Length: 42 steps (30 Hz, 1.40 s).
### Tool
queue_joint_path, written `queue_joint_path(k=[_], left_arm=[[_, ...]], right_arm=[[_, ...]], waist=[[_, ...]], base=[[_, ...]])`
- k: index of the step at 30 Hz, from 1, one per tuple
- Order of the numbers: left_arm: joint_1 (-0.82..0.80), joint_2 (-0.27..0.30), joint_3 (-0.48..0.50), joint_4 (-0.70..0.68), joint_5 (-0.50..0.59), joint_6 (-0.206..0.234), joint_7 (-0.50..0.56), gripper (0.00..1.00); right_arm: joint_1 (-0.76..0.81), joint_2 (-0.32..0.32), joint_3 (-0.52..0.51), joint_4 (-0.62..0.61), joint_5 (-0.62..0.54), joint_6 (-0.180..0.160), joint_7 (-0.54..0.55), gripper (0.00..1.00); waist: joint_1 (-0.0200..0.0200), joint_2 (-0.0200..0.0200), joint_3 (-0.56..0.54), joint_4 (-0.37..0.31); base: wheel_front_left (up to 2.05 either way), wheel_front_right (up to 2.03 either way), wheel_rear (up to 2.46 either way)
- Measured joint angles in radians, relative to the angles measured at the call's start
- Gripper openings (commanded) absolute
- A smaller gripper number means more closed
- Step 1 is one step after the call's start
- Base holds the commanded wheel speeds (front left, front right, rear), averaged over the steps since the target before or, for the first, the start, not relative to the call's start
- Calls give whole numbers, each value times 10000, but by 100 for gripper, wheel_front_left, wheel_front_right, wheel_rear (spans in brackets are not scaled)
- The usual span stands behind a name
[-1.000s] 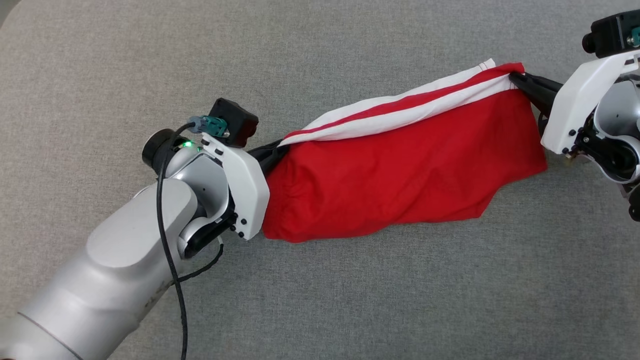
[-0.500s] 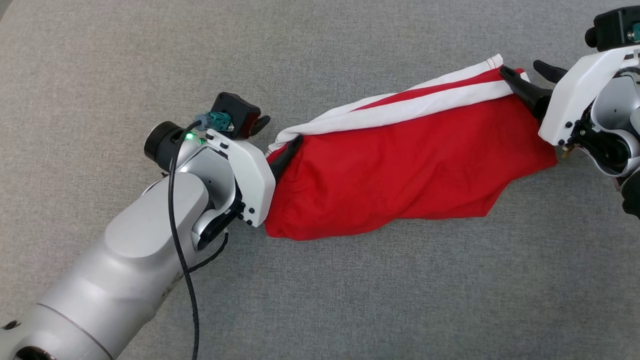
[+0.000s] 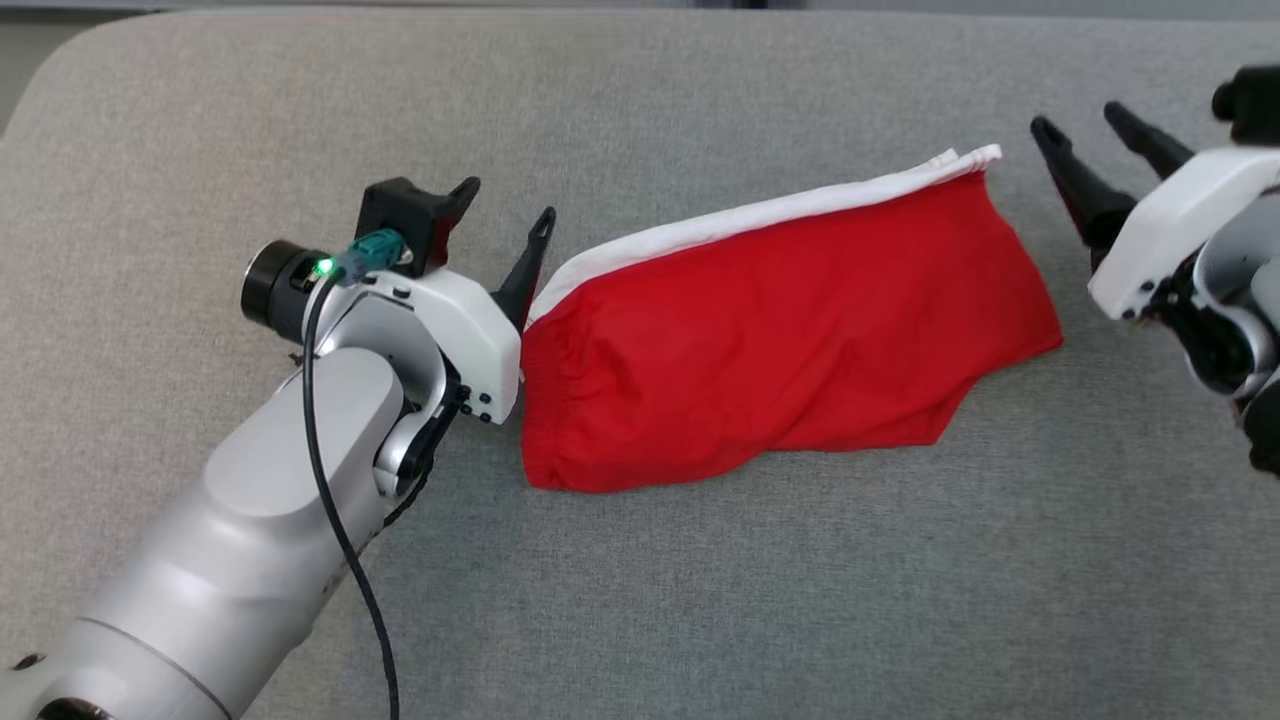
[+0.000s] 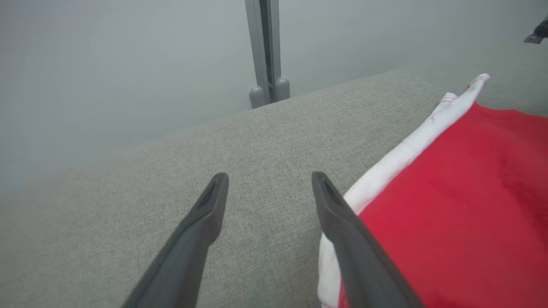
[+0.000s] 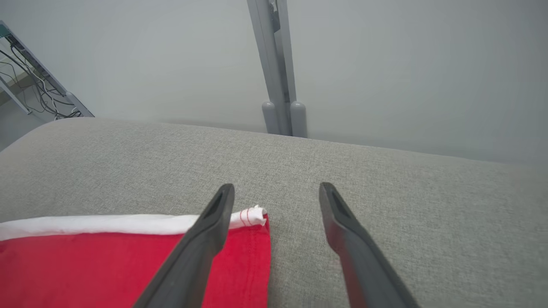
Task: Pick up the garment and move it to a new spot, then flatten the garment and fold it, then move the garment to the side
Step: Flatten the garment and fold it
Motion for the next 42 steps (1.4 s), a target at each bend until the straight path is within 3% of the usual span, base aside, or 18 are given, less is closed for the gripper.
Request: queue_joint_path(k=[6, 13, 19, 25, 32, 42], left_arm=[[546, 94, 211, -12, -8, 430, -825, 100], [1443, 393, 727, -811, 439, 1325, -1557, 100], [2929, 583, 1973, -2729, 1565, 2130, -1599, 100], [4913, 430, 3348, -4063, 2817, 2571, -1601, 100], [6700, -249, 4546, -4713, 4042, 2518, -1601, 100], [8241, -1154, 5728, -4688, 5131, 1839, -1601, 100]], right_arm=[[734, -105, 134, -353, -75, 0, -1093, 100], [1590, -192, -322, -805, -1014, 0, -1833, 100], [3083, 31, -2721, -1944, -2725, 2, -1875, 100], [5332, 892, -5400, -3538, -4567, 0, -1877, 100], [7320, 1942, -6909, -4589, -5868, 0, -1877, 100], [8312, 2568, -7444, -4865, -6497, 0, -1877, 100]], waist=[[0, 0, -697, -246], [0, 0, -1570, -547], [-1, 0, -2300, -753], [0, 0, -2872, -905], [0, 1, -3201, -1020], [0, 1, -3286, -1008]], base=[[0, 0, 0], [0, 0, 0], [0, 0, 0], [0, 0, 0], [0, 0, 0], [0, 0, 0]])
